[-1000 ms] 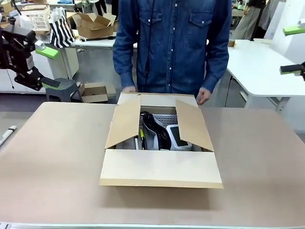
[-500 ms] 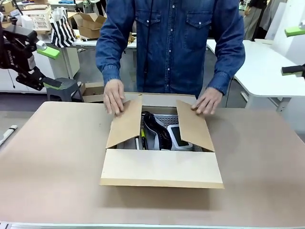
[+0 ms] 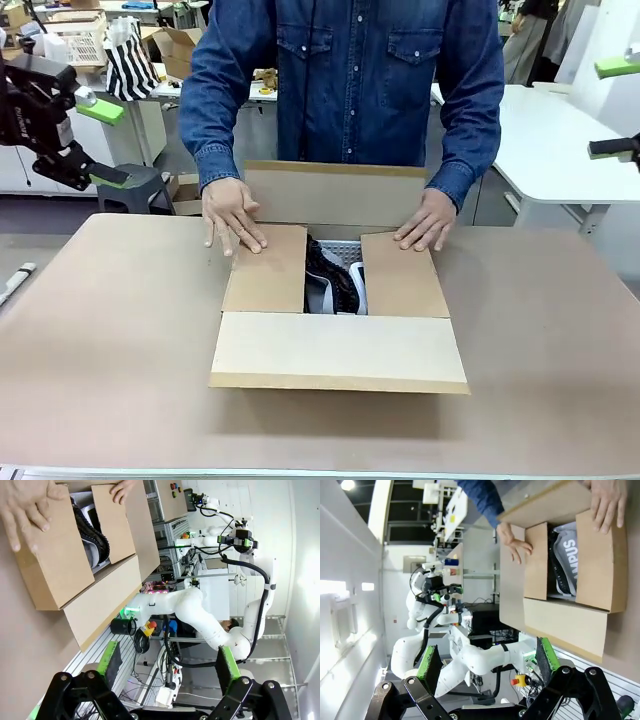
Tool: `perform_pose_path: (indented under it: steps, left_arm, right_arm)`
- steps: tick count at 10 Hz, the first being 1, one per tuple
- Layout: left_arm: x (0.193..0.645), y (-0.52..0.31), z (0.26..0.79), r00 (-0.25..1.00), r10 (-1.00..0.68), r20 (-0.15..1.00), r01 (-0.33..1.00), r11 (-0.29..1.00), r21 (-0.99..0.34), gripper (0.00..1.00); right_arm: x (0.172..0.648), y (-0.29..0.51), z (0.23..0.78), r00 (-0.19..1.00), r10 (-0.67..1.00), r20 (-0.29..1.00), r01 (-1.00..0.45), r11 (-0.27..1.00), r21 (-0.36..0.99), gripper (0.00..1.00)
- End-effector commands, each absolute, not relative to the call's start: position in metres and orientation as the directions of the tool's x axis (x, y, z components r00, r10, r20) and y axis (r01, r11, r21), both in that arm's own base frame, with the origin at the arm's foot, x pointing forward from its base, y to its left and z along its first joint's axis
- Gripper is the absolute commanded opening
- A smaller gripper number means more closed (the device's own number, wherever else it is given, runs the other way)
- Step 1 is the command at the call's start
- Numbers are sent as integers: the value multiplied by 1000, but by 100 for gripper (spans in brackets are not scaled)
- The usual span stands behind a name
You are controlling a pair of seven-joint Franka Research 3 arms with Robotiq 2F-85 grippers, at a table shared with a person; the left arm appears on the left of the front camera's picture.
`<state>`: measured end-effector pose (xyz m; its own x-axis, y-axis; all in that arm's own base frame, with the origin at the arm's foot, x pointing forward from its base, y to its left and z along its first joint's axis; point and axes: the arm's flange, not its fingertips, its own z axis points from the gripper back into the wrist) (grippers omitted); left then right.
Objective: Pack the gift set into the box.
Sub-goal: Press and hold the closed box until the human finishes sealing it.
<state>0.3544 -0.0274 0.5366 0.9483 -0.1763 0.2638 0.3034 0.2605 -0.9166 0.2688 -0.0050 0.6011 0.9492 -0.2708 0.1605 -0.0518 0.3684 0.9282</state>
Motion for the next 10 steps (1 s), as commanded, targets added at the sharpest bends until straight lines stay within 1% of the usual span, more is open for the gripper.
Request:
perform_pose_path:
  steps: [1, 10]
  left_arm:
    - [354, -28, 536, 941, -179, 287, 325, 240, -915, 100]
    - [354, -28, 536, 941, -179, 287, 325, 240, -915, 100]
  right_arm:
    - [274, -3, 602, 947, -263, 187, -85, 356, 931, 100]
    - [274, -3, 602, 947, -263, 187, -85, 356, 931, 100]
